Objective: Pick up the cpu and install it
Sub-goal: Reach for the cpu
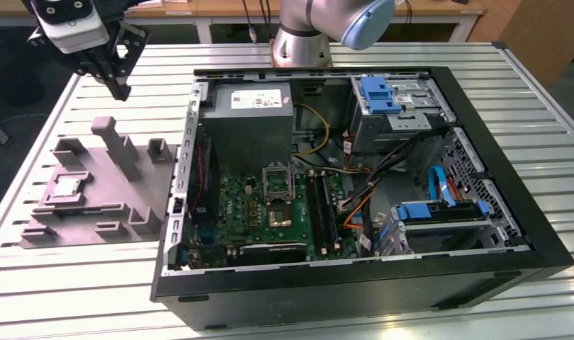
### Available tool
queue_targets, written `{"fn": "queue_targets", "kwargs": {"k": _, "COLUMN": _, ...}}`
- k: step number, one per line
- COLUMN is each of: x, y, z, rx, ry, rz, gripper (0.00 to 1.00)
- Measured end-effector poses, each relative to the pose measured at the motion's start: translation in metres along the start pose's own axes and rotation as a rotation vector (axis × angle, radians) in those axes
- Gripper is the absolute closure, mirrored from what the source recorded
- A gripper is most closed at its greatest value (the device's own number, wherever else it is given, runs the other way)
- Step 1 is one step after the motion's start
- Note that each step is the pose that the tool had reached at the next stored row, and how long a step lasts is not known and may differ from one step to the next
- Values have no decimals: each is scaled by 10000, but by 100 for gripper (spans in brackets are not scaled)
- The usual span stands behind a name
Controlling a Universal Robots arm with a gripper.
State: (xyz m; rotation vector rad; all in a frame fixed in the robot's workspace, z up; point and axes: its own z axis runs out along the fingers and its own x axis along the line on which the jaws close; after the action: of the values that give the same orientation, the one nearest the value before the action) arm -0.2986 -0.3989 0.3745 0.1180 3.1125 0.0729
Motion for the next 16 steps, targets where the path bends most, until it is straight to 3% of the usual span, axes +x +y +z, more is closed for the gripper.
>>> {"fn": "queue_targets", "kwargs": {"k": 16, "x": 22, "y": -2, "z": 0, "rx": 2, "ry": 23, "rz": 1, "gripper": 89}}
